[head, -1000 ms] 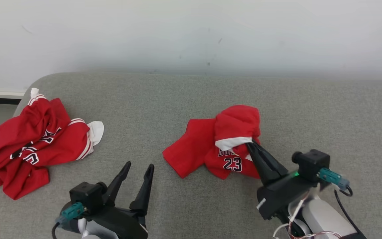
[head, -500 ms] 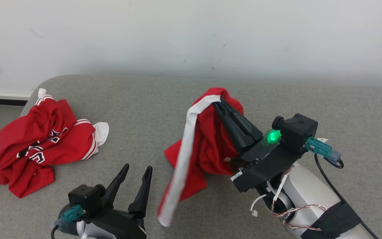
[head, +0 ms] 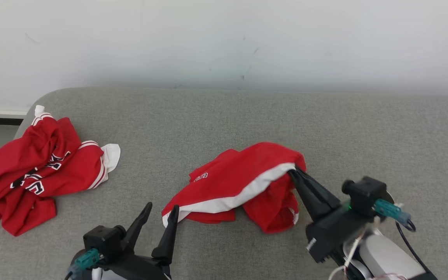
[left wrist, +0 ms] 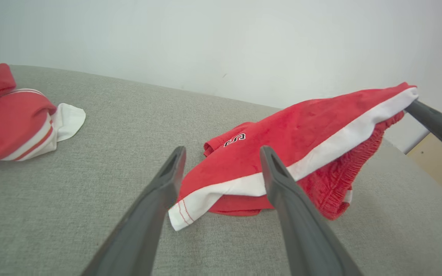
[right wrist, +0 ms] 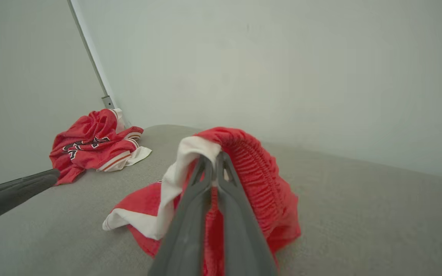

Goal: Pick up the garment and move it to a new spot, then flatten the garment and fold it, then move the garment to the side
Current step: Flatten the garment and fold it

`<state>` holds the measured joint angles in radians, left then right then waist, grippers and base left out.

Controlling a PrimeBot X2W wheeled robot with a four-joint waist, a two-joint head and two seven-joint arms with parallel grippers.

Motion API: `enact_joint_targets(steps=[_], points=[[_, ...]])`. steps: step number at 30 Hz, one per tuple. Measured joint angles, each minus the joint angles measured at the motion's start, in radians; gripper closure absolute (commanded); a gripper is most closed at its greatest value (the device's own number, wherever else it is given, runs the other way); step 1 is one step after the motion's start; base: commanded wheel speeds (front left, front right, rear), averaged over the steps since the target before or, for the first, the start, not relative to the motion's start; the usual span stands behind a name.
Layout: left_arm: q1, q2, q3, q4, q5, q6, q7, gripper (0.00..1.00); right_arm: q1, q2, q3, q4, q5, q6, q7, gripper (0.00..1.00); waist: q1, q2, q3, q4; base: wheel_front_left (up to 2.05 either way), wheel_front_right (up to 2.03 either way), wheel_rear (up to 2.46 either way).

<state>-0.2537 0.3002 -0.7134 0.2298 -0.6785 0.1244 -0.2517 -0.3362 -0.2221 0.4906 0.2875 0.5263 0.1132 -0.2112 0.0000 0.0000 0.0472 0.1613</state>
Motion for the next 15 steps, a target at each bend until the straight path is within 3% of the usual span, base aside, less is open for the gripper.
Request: enact_joint_targets(steps=[6,15], points=[[-0.001,-0.016,-0.008,0.062,-0.013,-0.002,0.013,0.0,0.057,-0.031,-0.024,0.017,0.0,-0.033,0.0,1.0,0.0,0.0,0.003,-0.01,0.0,0.0,0.0],[-0.015,-0.031,-0.036,0.207,-0.02,-0.03,0.058,0.0,0.056,-0.035,-0.037,0.008,-0.001,-0.044,-0.001,1.0,0.0,0.0,0.019,-0.038,0.0,0.0,0.0]])
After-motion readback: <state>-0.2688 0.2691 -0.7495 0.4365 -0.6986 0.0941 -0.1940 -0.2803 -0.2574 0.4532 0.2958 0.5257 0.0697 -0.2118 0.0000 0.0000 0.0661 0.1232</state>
